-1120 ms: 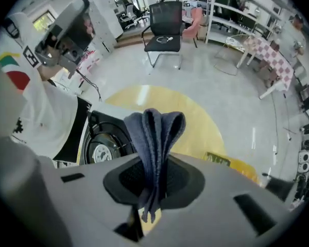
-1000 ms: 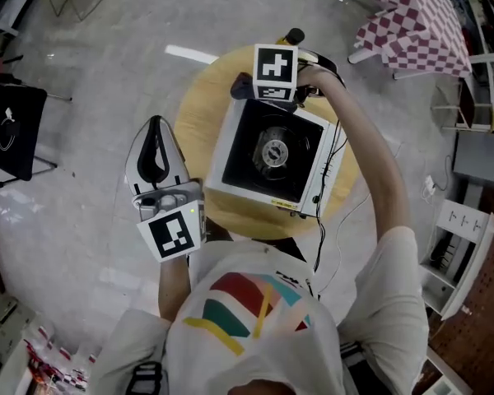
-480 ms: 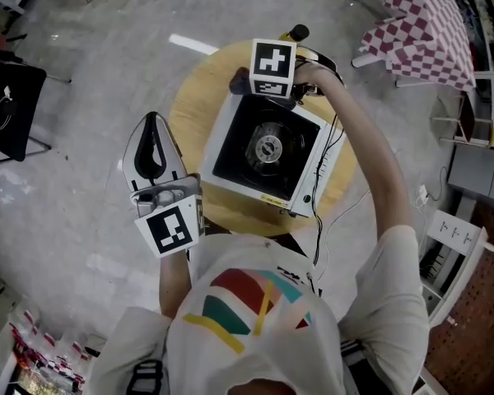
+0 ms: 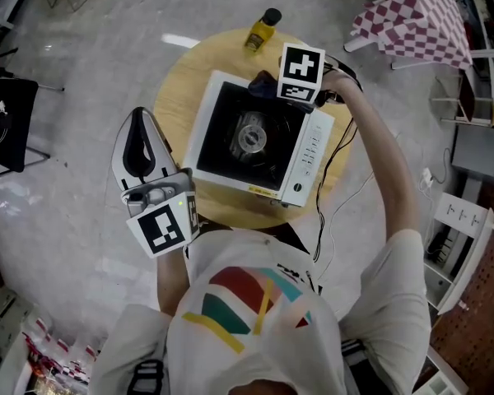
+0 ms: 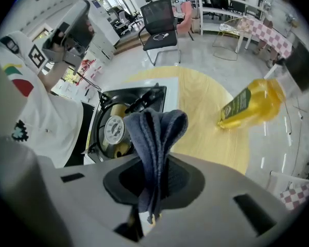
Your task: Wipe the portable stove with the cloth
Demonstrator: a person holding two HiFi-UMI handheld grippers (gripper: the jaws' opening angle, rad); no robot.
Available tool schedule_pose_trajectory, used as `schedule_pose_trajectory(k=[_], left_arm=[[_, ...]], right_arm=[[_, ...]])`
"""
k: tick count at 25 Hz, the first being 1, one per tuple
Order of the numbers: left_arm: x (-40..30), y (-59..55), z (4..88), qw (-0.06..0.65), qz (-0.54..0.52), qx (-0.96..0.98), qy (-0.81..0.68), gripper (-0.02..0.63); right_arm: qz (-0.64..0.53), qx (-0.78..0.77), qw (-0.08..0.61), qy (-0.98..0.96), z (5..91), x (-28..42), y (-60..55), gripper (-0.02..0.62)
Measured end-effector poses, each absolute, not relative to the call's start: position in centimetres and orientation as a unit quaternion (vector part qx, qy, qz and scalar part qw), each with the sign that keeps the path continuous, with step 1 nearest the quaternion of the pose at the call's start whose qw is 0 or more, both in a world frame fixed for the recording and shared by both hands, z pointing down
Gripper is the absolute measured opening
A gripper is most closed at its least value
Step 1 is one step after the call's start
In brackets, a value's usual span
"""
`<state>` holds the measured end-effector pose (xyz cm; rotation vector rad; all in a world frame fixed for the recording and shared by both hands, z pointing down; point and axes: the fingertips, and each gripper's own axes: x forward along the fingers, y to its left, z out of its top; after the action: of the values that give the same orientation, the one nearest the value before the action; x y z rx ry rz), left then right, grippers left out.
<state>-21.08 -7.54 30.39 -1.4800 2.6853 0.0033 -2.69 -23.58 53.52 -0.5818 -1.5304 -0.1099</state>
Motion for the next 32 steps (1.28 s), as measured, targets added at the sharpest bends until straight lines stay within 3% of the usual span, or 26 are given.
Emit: schedule_pose_trajectory(k=[10,20,25,32], left_arm=[[-16.9,-10.2,29.8,0.046,-0.002,-0.518,0.854,0.008],[-15.0,-11.3,29.5,0.056,-0.006,-0.533,0.844,0.008],[-15.9,-10.3,29.3,0.060,-0.004,-0.520,0.852,0.008],[-19.6,-5.2,30.1,0.056,-0.014,-0.458,0.887,0.008]], right_arm=[[0.002,-0.205,0.683,-0.701,53.6,5.3,-26.0,0.031],[0.030,-0.188,0.657,-0.729,53.5,7.3,-26.0,0.031],[-0.136,-0.226,0.643,-0.719,51.3,4.6,-25.2,0.031],[-0.520,-0.314,0.496,-0.620,45.7,-8.3,-19.1,0.031]])
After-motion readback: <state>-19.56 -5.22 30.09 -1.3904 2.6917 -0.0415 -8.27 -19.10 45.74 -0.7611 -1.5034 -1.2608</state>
